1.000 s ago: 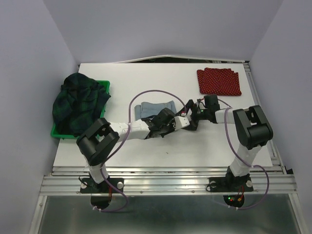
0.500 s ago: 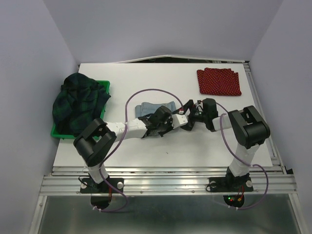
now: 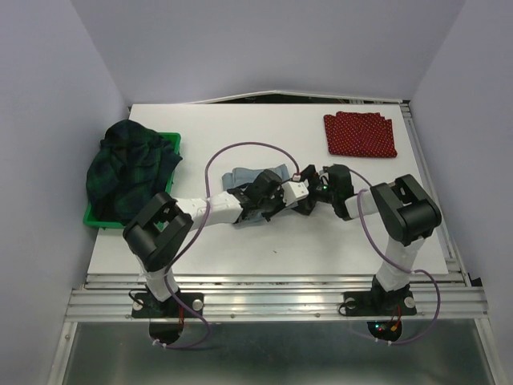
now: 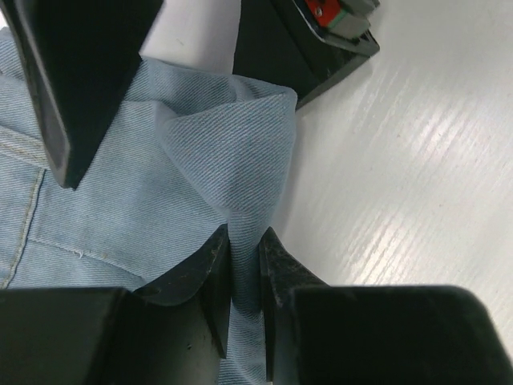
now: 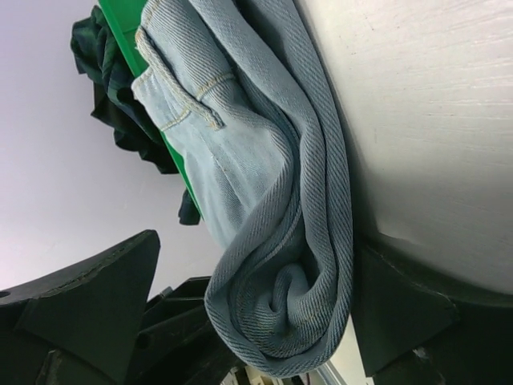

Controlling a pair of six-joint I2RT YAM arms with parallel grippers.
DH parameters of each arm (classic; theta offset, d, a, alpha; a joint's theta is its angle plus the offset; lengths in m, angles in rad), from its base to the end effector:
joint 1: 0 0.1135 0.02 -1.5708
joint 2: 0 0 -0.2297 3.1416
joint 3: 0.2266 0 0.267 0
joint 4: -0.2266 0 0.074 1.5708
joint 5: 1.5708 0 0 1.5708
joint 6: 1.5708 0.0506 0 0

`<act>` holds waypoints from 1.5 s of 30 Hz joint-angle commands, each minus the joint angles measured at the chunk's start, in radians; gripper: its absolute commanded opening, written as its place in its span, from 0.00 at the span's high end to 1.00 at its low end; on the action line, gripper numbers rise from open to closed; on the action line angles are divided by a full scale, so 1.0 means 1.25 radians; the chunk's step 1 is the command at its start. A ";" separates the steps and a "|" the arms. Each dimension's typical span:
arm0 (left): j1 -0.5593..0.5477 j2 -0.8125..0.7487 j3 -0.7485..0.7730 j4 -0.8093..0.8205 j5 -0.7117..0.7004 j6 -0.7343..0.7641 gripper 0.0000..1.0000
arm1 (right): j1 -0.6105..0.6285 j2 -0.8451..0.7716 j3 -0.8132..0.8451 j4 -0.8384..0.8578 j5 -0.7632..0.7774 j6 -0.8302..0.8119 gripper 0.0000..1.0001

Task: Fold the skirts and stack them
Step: Neatly place the folded skirt to the corner

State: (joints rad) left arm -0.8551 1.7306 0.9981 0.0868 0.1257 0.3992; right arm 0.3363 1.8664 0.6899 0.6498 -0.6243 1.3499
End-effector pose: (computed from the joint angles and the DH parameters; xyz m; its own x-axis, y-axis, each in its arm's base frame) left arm 0.2506 -0.2979 0.1361 -0.0472 0.6420 -0.7652 0.9038 0.3536 0.2409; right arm 0.3128 0.1407 0.0582 -0.8306 0.5483 0.0973 0.2998 0.2931 0.9078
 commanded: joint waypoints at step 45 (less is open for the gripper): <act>0.262 -0.178 0.075 -0.163 0.114 -0.174 0.08 | 0.012 0.000 0.403 -0.444 0.410 -0.791 0.99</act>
State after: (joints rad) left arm -0.5297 1.4548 1.0477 -0.0845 0.2733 0.2146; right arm 0.3550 1.9423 1.1316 0.1547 -0.2634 0.5865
